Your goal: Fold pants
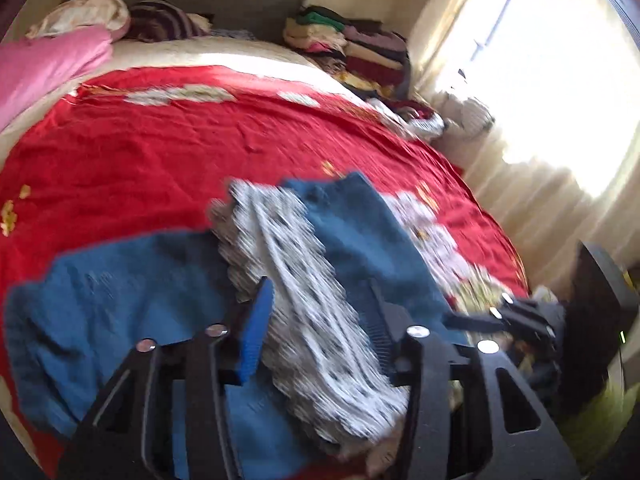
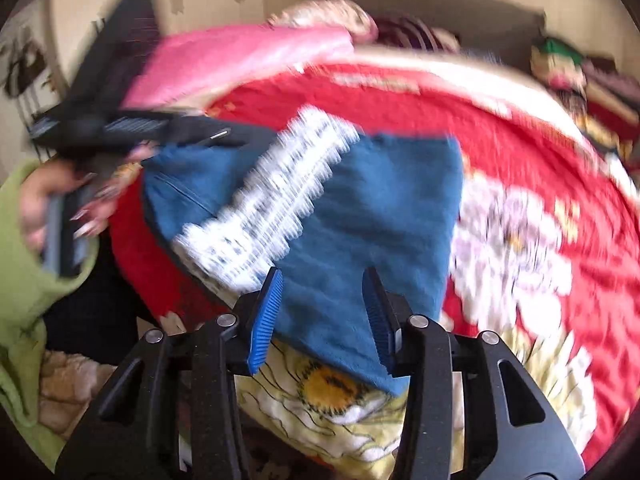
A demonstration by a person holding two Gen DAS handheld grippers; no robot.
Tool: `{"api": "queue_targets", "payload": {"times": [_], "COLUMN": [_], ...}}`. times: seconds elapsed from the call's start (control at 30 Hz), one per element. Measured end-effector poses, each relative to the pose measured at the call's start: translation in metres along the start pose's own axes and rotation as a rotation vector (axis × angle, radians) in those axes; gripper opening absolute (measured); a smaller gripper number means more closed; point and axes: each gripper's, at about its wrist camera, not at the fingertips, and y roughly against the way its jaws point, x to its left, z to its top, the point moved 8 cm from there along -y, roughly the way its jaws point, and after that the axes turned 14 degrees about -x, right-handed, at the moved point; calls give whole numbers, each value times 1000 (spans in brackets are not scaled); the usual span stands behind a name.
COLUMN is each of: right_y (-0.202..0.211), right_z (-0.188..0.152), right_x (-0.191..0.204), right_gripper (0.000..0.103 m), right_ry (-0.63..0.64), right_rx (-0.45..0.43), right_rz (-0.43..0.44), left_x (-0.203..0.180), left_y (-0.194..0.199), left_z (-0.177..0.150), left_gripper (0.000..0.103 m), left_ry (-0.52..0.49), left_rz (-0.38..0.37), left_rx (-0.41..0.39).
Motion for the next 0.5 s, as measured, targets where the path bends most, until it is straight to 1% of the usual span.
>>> {"api": "queue_targets", "payload": {"times": [0.07, 0.1, 0.17, 0.23, 0.37, 0.47, 0.5], "right_y": [-9, -14, -17, -17, -15, 3, 7], "right_z": [-14, -25, -34, -37, -35, -12, -4], "right_x": [-10, -15, -20, -21, -20, -31, -36], "right_gripper": [35, 33, 32, 32, 34, 35, 38], "right_ry": [-17, -34, -84, -108, -119, -153, -160], "right_rx": [72, 108, 121, 123, 111, 35, 13], "right_rz": [-40, -50, -34, -24, -6, 10, 3], "left_x": [-12, -13, -7, -1, 5, -1, -3], "left_y": [-6, -11, -14, -12, -2, 17, 20], "left_z": [-25, -37, -52, -58, -52, -35, -31], "left_gripper": [39, 39, 39, 39, 39, 41, 42], "left_ry": [-45, -72, -116, -123, -86, -101, -105], "left_rz": [-15, 6, 50, 76, 70, 72, 70], "left_rx": [65, 96, 120, 120, 105, 46, 35]}}
